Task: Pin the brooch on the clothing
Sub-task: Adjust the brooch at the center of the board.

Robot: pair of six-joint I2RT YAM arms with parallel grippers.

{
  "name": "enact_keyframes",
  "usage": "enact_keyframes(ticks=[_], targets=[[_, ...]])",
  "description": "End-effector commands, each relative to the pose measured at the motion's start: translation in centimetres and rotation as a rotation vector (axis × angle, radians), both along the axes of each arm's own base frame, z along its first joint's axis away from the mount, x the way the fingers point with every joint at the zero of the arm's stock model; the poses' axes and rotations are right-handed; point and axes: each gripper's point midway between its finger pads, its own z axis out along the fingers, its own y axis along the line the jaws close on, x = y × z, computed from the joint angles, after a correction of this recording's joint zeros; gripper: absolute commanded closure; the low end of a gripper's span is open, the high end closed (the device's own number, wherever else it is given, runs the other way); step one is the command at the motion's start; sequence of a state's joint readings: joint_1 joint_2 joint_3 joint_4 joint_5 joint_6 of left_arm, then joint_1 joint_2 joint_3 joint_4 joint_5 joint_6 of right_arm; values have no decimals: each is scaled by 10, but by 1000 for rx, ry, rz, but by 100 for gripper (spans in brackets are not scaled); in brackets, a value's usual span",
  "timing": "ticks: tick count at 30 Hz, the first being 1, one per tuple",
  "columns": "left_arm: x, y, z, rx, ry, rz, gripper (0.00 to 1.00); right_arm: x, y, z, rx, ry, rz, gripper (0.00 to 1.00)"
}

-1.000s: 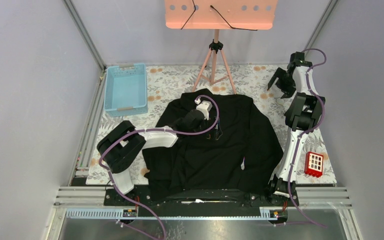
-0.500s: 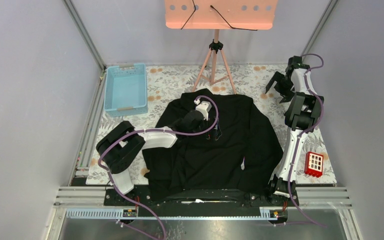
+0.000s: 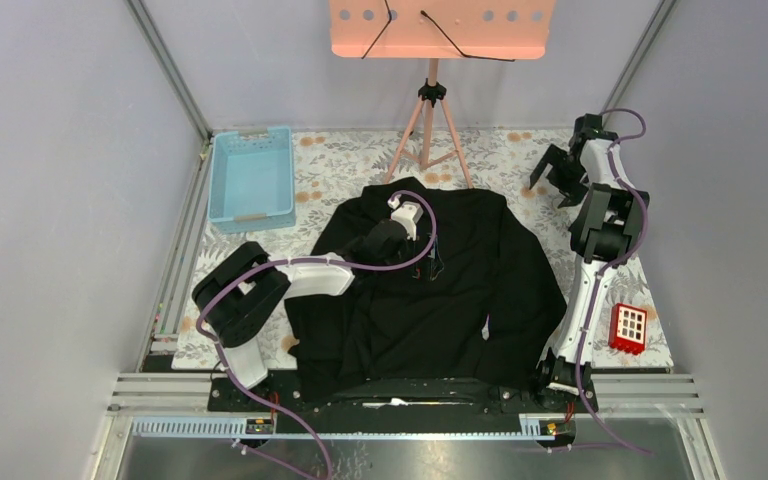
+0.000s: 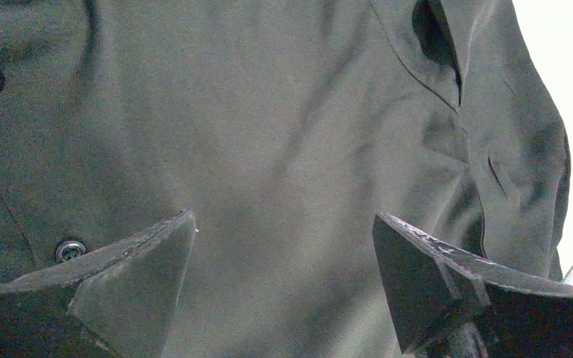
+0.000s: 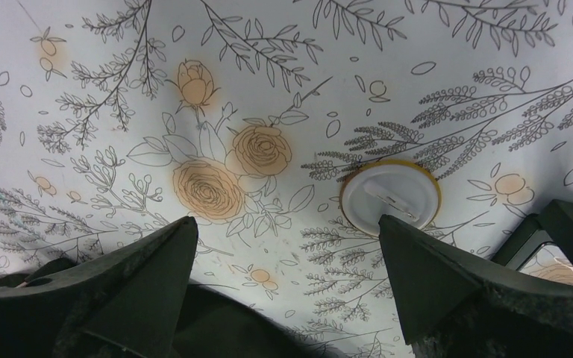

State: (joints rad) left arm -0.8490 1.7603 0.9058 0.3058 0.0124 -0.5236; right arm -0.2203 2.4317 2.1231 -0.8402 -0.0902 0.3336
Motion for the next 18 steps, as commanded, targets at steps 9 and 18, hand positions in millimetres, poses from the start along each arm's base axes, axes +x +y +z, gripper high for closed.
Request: enact_keyframes(ticks=[9, 18], targets=[[5, -3, 29, -77, -57, 1, 3, -21, 24, 7, 10, 34, 59, 0], [4, -2, 29, -77, -56, 3, 3, -26, 33, 13, 10, 8, 78, 0]])
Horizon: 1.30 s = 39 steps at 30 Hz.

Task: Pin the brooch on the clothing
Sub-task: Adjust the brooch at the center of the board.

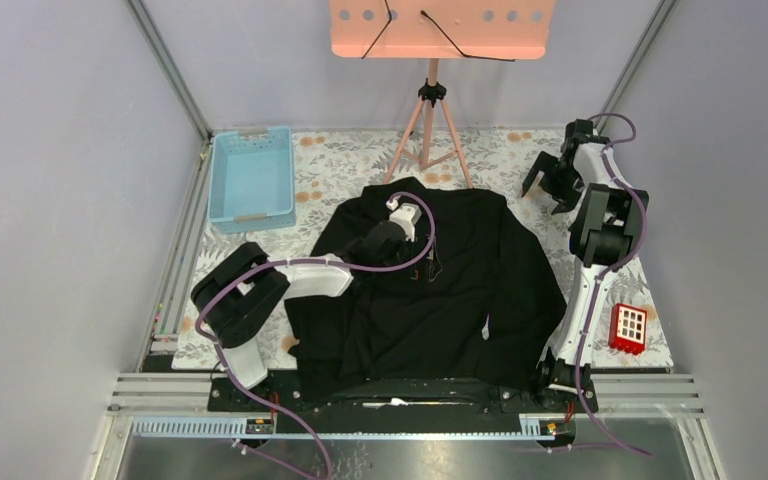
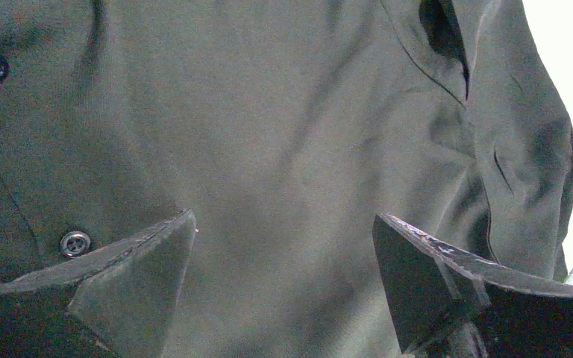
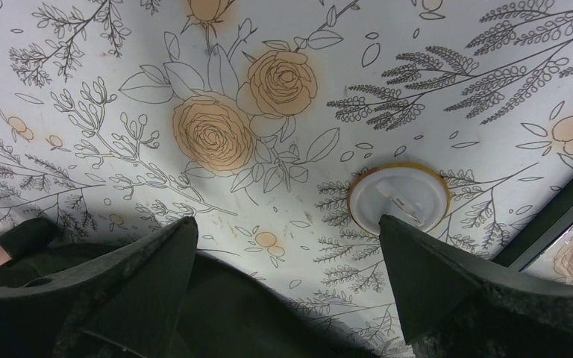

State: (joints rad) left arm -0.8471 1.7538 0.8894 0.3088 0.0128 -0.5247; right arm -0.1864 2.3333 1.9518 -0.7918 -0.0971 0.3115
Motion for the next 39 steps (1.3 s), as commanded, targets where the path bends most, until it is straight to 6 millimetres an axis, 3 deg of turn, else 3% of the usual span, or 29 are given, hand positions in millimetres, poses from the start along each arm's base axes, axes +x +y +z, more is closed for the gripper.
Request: enact_keyframes(ticks=[1, 8, 28, 32, 39], targets=[[6, -6, 33, -82, -63, 2, 3, -3, 11, 13, 8, -13, 25, 0], [5, -4, 35, -90, -66, 9, 3, -9, 19, 21, -9, -19, 48, 0], [1, 5, 39, -93, -72, 20, 3, -62, 28, 18, -72, 0, 100, 0], [0, 5, 38, -88, -70, 18, 3, -64, 24, 31, -110, -47, 96, 2], [1, 4, 39, -93, -67, 22, 3, -55, 2, 72, -250, -209, 45, 0]])
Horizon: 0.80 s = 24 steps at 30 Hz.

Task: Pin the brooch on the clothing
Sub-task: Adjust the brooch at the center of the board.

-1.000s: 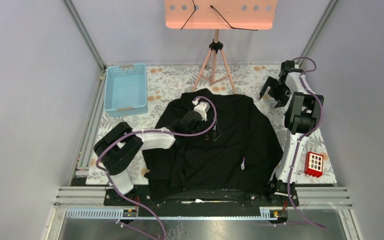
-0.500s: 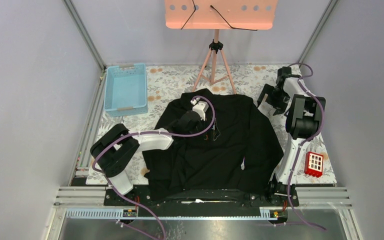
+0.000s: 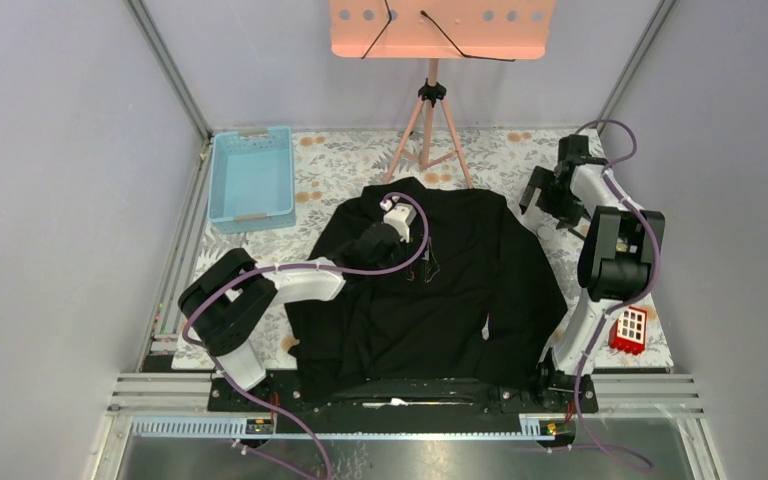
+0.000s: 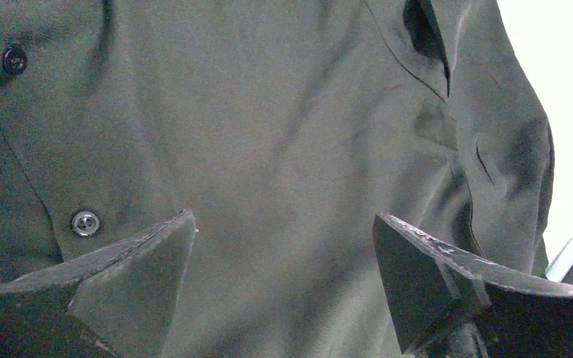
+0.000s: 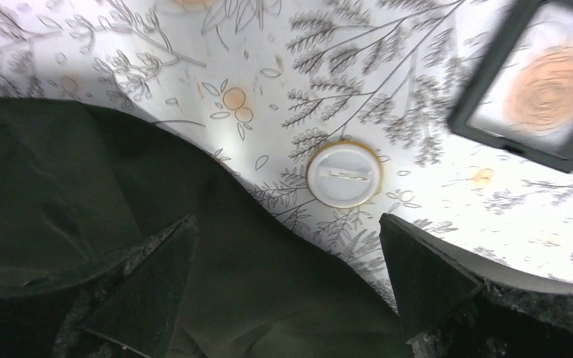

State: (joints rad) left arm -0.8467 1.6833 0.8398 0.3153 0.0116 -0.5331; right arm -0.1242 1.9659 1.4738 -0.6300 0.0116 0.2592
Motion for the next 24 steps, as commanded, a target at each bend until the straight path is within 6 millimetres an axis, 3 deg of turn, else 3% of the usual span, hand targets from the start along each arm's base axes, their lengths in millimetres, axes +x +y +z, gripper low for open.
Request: enact_keyframes(ticks=[1, 7, 12, 15, 19, 22, 24], targets=[[8, -4, 26, -67, -53, 16, 3, 16, -19, 51, -128, -202, -43, 0], [11, 2, 25, -49, -62, 48, 3, 23, -17, 64, 52, -428, -102, 0], [11, 5, 24, -38, -62, 57, 3, 7, -42, 84, -100, -624, -179, 1], [13, 5, 25, -38, -64, 61, 3, -5, -51, 97, -190, -622, -137, 0], [14, 3, 28, -45, -65, 62, 3, -4, -48, 101, -160, -670, -174, 1], [14, 4, 28, -41, -67, 66, 3, -2, -35, 92, -165, -581, -68, 1], [13, 5, 28, -38, -66, 69, 3, 1, -33, 82, -183, -504, -49, 9]])
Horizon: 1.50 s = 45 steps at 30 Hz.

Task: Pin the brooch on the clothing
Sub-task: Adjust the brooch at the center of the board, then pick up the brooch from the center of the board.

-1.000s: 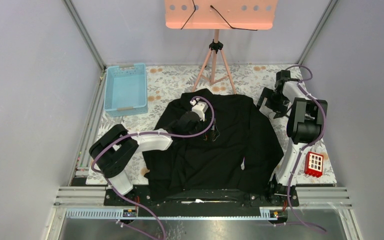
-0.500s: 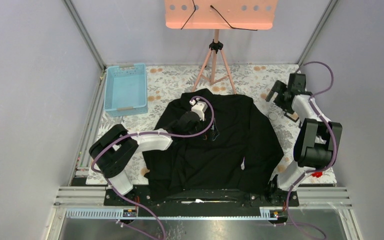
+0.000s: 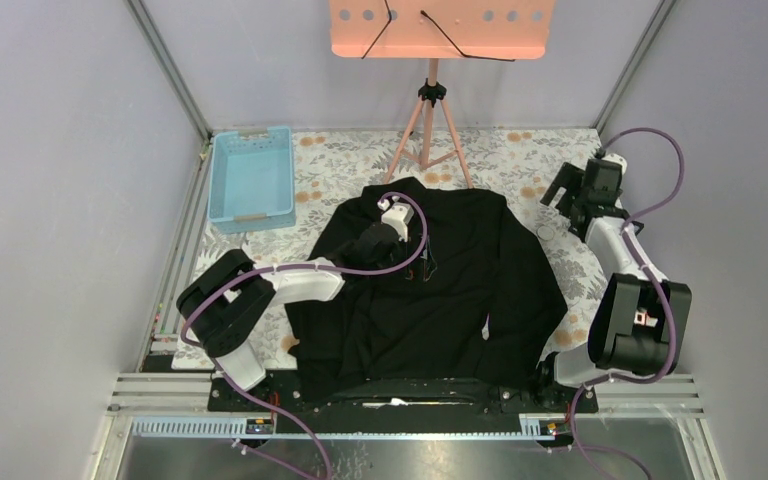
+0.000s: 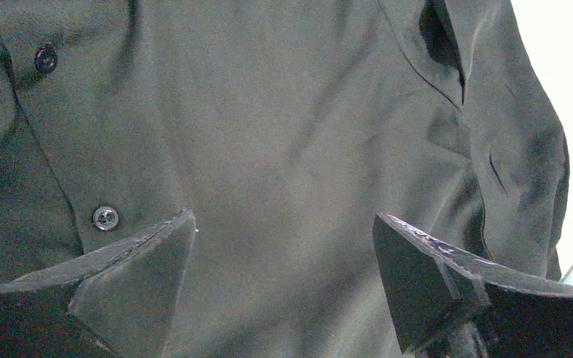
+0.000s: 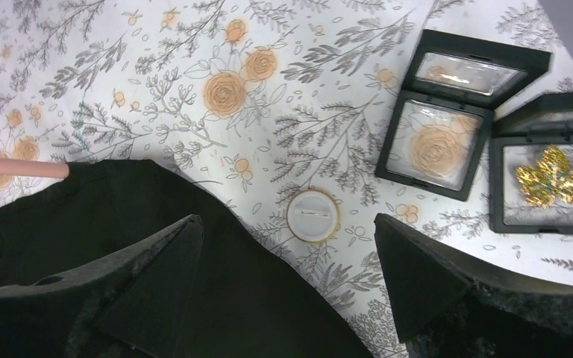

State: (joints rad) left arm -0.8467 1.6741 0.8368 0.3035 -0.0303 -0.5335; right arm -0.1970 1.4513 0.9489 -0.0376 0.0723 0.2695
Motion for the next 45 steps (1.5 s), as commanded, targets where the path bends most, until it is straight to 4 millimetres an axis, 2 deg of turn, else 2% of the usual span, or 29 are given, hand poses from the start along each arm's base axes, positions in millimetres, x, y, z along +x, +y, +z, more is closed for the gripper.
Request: enact_keyframes(ticks=[1, 2, 5, 7, 9, 11, 14, 22, 28, 38, 45], targets=[[9, -1, 28, -54, -56, 32, 3, 13, 10, -5, -38, 104, 57, 15], [9, -1, 29, -53, -56, 32, 3, 15, 15, -12, -6, 134, 71, 20], [8, 1, 28, -48, -54, 32, 3, 17, 23, -26, 46, 200, 66, 23], [7, 2, 28, -46, -56, 33, 3, 12, 18, -36, 28, 257, 13, 25], [8, 3, 27, -42, -57, 35, 3, 7, 10, -43, 33, 307, -72, 39], [7, 2, 26, -44, -56, 34, 3, -1, 7, -52, 48, 344, -162, 44], [8, 2, 25, -46, -55, 33, 3, -7, 6, -62, 89, 351, -272, 45], [9, 11, 34, -50, -102, 55, 3, -8, 3, -66, 162, 309, -457, 50], [9, 11, 43, -57, -123, 47, 3, -5, 6, -74, 214, 337, -536, 52], [4, 10, 50, -71, -135, 19, 3, -6, 0, -73, 238, 295, -707, 54], [-1, 14, 52, -80, -139, 8, 3, 0, 2, -87, 266, 333, -765, 54]])
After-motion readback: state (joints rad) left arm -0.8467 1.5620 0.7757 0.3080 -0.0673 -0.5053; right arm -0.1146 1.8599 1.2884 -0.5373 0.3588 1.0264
